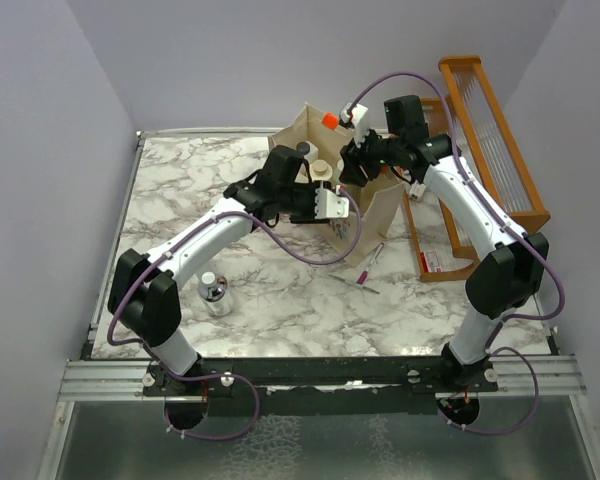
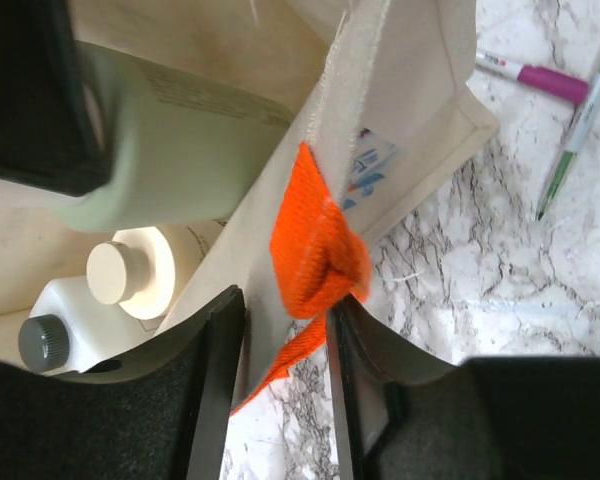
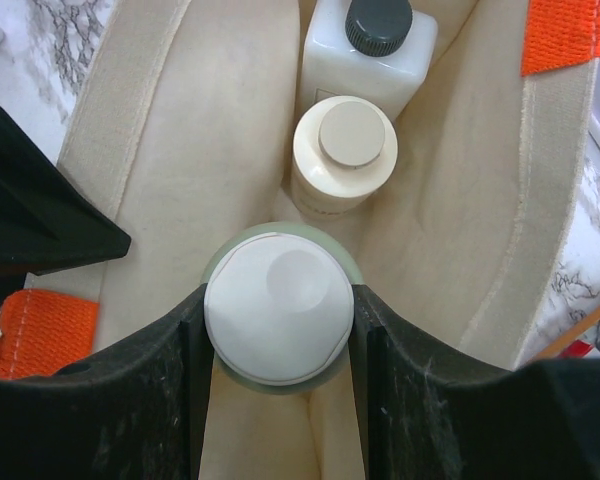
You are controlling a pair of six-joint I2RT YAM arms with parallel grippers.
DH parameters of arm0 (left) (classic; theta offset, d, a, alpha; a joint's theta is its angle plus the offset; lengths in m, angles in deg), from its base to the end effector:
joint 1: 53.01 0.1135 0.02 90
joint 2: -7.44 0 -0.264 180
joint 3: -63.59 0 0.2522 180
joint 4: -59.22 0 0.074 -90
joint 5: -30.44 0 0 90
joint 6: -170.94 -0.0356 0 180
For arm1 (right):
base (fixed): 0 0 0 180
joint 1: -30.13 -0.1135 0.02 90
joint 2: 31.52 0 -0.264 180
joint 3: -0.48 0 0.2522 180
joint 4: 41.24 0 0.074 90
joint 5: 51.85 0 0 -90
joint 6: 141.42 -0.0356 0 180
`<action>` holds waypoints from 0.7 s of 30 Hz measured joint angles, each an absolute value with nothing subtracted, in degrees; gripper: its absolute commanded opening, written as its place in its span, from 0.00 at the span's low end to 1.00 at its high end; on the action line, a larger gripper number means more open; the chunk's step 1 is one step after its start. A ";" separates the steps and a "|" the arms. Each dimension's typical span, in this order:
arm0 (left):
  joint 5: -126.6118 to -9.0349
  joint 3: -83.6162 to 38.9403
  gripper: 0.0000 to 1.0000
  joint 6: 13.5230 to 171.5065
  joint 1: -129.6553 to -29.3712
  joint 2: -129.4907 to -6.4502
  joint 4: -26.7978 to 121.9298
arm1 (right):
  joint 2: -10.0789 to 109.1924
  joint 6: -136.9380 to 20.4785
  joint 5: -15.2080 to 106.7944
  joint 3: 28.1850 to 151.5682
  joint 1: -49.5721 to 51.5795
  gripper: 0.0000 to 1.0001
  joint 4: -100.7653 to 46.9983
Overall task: Place the personal care products into the canvas bag
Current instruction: Place the care product in the canvas bag.
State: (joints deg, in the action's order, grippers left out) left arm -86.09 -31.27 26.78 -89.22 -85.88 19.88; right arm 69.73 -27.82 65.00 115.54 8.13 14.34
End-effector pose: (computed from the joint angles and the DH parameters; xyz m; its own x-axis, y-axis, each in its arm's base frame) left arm 0.2900 -0.2320 0.3190 0.3698 0.6282 -0.6846 0.8771 0.0071 0.4802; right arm 0.3605 0.1630 0.3622 -0.3071 -0.5093 -0.8039 -0.8397 0.5425 -0.0229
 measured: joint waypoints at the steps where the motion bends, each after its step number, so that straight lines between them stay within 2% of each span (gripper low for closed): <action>1: -86.06 -30.70 0.32 26.33 -89.24 -85.82 19.81 | 69.73 -27.82 65.00 115.54 8.13 0.01 14.30; 6: -85.67 -29.21 0.17 23.79 -89.24 -84.90 19.42 | 69.75 -27.89 65.27 115.30 8.13 0.01 13.95; 21: -85.12 -26.85 0.17 17.50 -89.26 -82.67 17.56 | 70.19 -27.58 67.52 108.61 8.13 0.01 5.58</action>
State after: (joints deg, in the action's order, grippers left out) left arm -85.12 -26.85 17.50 -89.26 -82.67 17.56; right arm 70.19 -27.58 67.52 108.61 8.13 5.58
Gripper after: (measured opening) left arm 0.169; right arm 0.495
